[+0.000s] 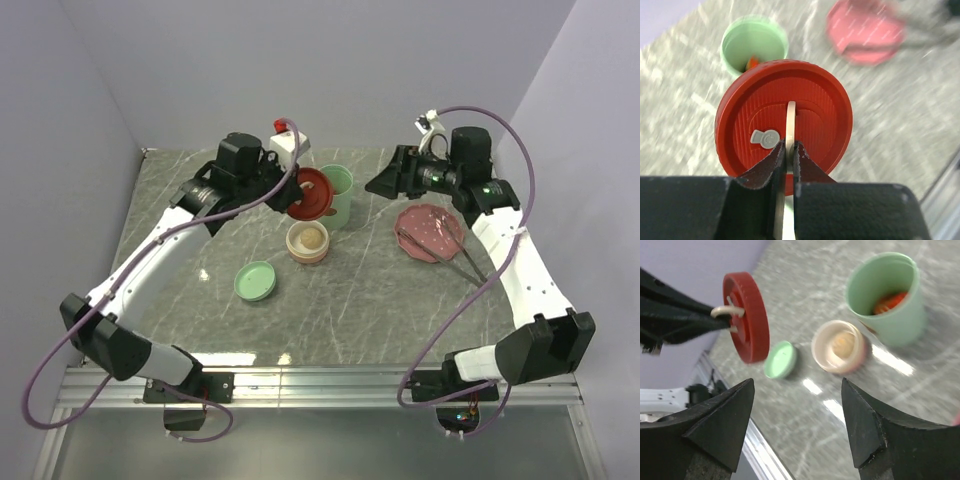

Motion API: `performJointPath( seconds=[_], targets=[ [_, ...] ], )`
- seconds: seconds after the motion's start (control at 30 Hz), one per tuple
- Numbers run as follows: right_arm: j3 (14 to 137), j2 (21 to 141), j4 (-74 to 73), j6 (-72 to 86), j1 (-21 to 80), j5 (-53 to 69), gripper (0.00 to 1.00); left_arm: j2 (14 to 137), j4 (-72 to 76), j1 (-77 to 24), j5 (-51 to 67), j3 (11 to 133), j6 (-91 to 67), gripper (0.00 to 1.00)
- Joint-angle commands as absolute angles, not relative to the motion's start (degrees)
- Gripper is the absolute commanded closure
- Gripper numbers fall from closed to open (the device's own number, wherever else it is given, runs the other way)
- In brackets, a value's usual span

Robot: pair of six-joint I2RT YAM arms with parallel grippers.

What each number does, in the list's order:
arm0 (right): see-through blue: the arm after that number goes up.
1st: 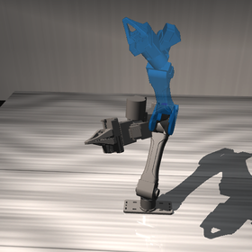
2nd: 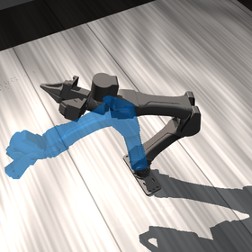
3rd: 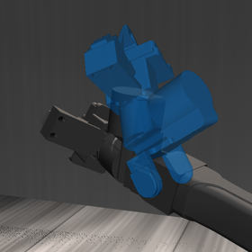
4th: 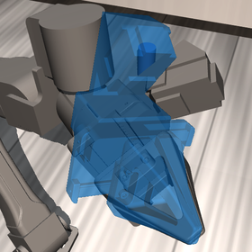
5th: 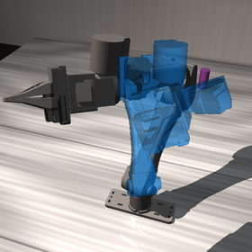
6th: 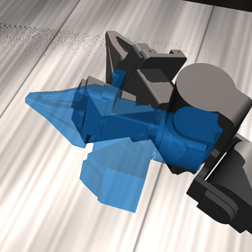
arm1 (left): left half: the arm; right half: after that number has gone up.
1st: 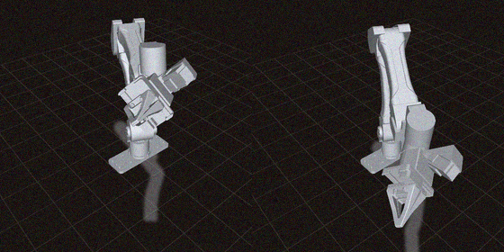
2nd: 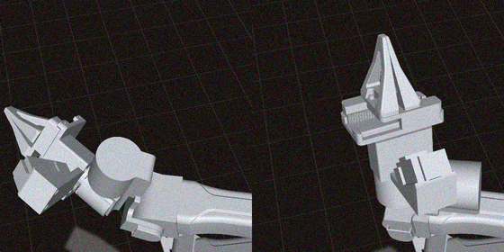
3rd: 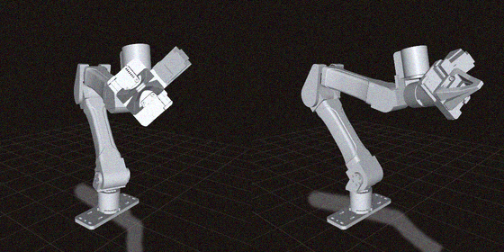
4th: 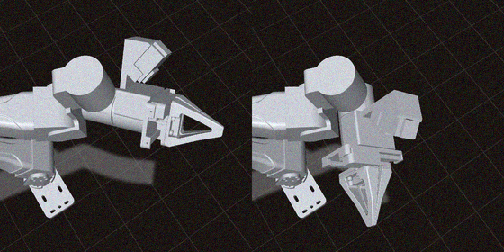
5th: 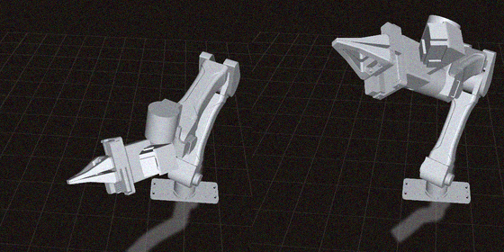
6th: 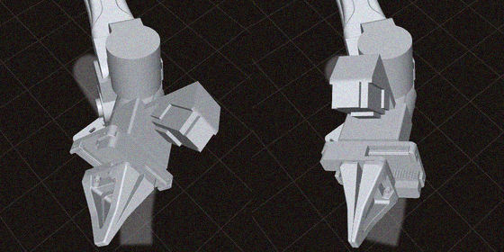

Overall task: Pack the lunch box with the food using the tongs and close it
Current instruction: Pass the lid of the lunch box from the right arm to the left, then put the lid back on the lunch box

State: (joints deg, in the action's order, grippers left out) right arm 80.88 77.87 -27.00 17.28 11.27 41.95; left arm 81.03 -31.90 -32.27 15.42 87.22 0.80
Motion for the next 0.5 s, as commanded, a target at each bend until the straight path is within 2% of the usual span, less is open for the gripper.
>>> performJointPath(
  seconds=[0.0, 0.27, 0.47],
  targets=[
    [80.86, 75.77, -33.21, 8.71, 6.61, 44.73, 0.23, 85.06, -38.84, -32.08, 10.03, 90.87, 6.58, 1.00],
    [79.63, 73.39, -36.73, 6.77, -1.21, 46.67, 0.23, 92.54, -42.89, -32.17, 9.31, 90.70, 12.74, 1.00],
    [79.10, 70.76, -38.23, 6.94, -4.22, 48.08, 0.23, 96.94, -40.00, -32.25, 8.79, 89.39, 12.92, 1.00]
  ],
)
